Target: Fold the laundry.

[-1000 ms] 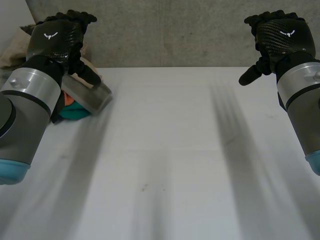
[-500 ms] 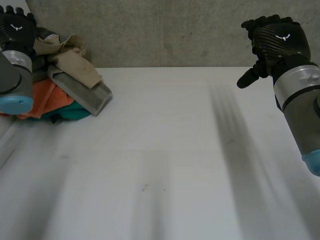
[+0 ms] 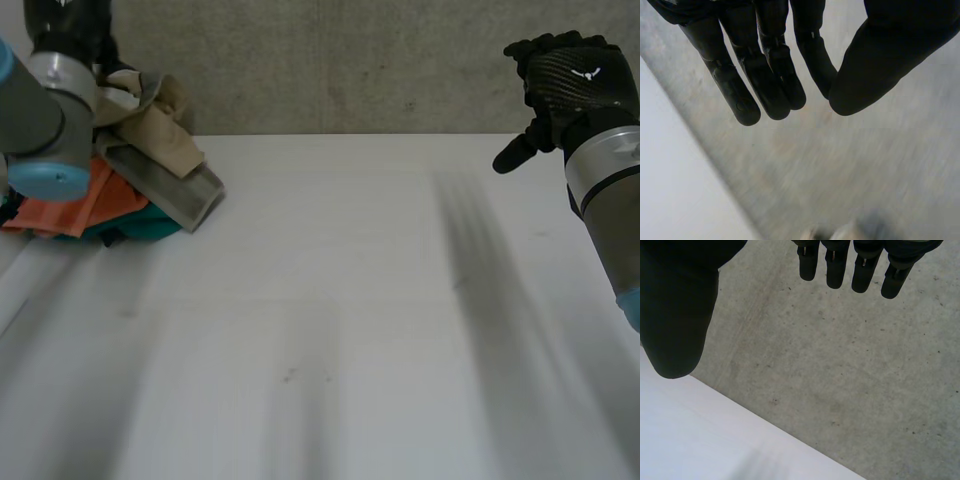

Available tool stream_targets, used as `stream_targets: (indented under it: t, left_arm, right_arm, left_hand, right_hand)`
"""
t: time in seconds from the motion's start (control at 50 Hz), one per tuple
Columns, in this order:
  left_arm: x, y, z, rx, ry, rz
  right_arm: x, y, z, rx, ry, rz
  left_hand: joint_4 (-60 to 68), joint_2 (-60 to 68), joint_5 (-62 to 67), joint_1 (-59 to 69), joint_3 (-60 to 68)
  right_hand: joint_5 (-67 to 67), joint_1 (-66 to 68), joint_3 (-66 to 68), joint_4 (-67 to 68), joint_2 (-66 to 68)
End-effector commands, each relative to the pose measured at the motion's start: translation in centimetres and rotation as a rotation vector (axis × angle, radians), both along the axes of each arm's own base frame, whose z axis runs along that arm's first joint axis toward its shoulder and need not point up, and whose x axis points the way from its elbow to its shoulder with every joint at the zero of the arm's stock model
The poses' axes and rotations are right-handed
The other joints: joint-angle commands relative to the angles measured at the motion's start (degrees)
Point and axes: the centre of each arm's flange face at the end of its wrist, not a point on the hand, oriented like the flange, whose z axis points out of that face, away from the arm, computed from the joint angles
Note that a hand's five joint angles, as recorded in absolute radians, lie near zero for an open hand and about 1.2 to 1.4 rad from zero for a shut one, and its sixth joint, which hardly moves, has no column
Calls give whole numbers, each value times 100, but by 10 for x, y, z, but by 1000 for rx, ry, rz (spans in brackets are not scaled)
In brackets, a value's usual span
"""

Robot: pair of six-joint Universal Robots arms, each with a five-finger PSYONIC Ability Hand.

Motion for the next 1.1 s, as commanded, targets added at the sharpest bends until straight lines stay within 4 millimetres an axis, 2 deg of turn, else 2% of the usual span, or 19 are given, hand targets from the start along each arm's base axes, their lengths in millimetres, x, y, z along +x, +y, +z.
stream_targets:
  t: [0.02,0.08,0.18,0.22,0.24,0.3,0.34,0.36,0.38,0.44,0.46,0.54,0.6,0.68,0.74,0.84,0.98,1.08,1.1]
  left_arm:
    - [-53,99,54,44,192,-415]
    - [-75,128,46,98,192,-537]
    - [-139,201,1,262,128,-810]
    - [-154,217,-18,313,96,-858]
    - [-168,231,-39,360,68,-892]
    - [-180,240,-56,389,44,-903]
    - [-175,228,-53,364,50,-829]
    - [-172,223,-52,357,54,-800]
    - [-167,216,-50,342,58,-760]
    - [-133,169,-43,277,43,-525]
    - [-114,145,-38,244,26,-421]
    - [-68,94,-32,175,-61,-230]
    - [-44,68,-34,151,-115,-146]
    - [0,13,-66,167,-237,-42]
    - [19,-13,-81,155,-309,-19]
    - [31,-40,-103,135,-352,1]
    - [38,-63,-113,96,-350,24]
    - [42,-74,-117,71,-348,47]
    - [42,-76,-117,63,-350,54]
  right_arm:
    - [-6,-6,6,-16,-4,1]
    - [-10,-10,10,-28,-8,-15]
    - [-12,-11,12,-28,-8,-22]
    - [-13,-11,12,-28,-6,-24]
    - [-13,-12,12,-28,-6,-24]
    - [-16,-14,13,-28,-6,-33]
    - [-17,-14,12,-26,-3,-37]
    - [-17,-14,13,-27,-4,-37]
    - [-17,-14,13,-27,-4,-35]
    - [-16,-14,13,-27,-5,-33]
    - [-16,-14,13,-27,-4,-32]
    - [-14,-13,12,-23,-2,-18]
    - [-13,-12,10,-16,1,-6]
    - [-11,-12,6,-3,6,5]
    - [-10,-11,4,1,7,10]
    - [-9,-11,-1,15,11,13]
    - [-8,-14,-8,35,19,11]
    - [-11,-15,-10,42,21,3]
    - [-11,-15,-11,44,22,2]
  left_hand:
    - [1143,1171,1366,1418,1193]
    - [1143,1171,1366,1418,1193]
    - [1143,1171,1366,1418,1193]
    - [1143,1171,1366,1418,1193]
    - [1143,1171,1366,1418,1193]
    - [1143,1171,1366,1418,1193]
    - [-2054,-2026,-1831,-1778,-2004]
    - [-2884,-2856,-2661,-2608,-2834]
    - [-3375,-3347,-3152,-3100,-3325]
    - [-4336,-4308,-4113,-4061,-4286]
    - [-4572,-4544,-4349,-4297,-4522]
    - [-4607,-4579,-4385,-4332,-4557]
    - [-4624,-4597,-4402,-4349,-4575]
    - [-4641,-4614,-4419,-4366,-4592]
    - [-4608,-4580,-4385,-4333,-4558]
    - [-4457,-4429,-4234,-4182,-4407]
    - [-3869,-3841,-3646,-3594,-3819]
    - [-1097,-1070,-875,-822,-1048]
    - [273,301,496,549,323]
  right_hand:
    - [-242,-318,-187,-194,-198]
    - [-242,-318,-187,-194,-198]
    - [-242,-318,-187,-194,-198]
    - [-242,-318,-187,-194,-198]
    - [-242,-318,-187,-194,-198]
    - [-242,-318,-187,-194,-198]
    - [-242,-318,-187,-194,-198]
    - [-242,-318,-187,-194,-198]
    - [-242,-318,-187,-194,-198]
    - [-242,-318,-187,-194,-198]
    - [-242,-318,-187,-194,-198]
    - [-242,-318,-187,-194,-198]
    - [-242,-318,-187,-194,-198]
    - [-242,-318,-187,-194,-198]
    - [-242,-318,-187,-194,-198]
    - [-242,-318,-187,-194,-198]
    - [-242,-318,-187,-194,-198]
    - [-242,-318,-187,-194,-198]
    - [-242,-318,-187,-194,-198]
